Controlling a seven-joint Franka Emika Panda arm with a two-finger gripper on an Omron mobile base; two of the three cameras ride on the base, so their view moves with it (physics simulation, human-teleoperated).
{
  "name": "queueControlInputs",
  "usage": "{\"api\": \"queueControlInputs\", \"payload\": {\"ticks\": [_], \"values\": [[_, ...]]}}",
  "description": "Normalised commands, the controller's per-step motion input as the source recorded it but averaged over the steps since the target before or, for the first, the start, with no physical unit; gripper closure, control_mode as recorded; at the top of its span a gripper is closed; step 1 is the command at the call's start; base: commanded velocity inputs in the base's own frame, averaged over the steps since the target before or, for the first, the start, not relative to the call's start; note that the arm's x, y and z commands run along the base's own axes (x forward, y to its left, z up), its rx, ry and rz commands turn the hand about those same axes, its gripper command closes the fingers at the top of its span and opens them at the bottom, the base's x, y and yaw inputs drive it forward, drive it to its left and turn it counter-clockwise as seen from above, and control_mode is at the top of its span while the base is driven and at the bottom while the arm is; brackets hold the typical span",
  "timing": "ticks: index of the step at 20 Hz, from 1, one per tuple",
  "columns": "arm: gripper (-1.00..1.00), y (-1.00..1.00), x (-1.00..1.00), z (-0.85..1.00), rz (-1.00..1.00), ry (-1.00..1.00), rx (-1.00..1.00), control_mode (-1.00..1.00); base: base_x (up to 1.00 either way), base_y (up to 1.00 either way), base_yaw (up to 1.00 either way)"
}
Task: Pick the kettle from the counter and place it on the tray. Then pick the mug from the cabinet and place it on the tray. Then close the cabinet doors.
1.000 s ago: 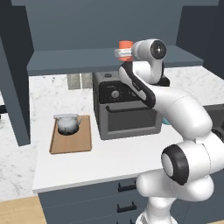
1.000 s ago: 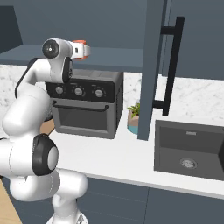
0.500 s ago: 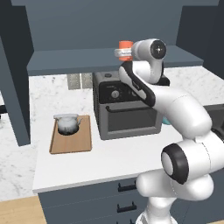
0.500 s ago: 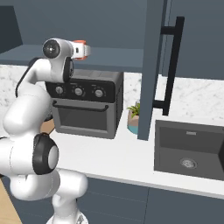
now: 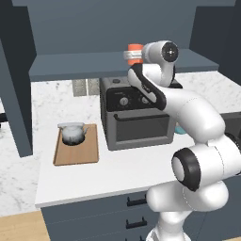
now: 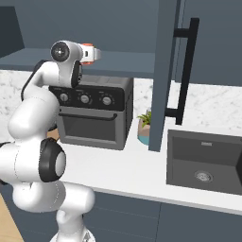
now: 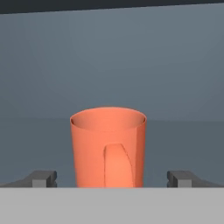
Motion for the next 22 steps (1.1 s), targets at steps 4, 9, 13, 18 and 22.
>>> {"api": "queueControlInputs", "payload": {"ticks": [4,9,13,18,22], "values": [[-1.00,0.00,0.09,0.00,0.00,0.00,0.01,-1.00,0.00,0.00,0.00],[-1.00,0.00,0.03,0.00,0.00,0.00,0.00,-1.00,0.00,0.00,0.00],[1.00,0.00,0.00,0.00,0.00,0.00,0.00,-1.00,0.00,0.00,0.00],[1.00,0.00,0.00,0.00,0.00,0.00,0.00,-1.00,0.00,0.00,0.00],[1.00,0.00,0.00,0.00,0.00,0.00,0.00,-1.00,0.00,0.00,0.00]]}}
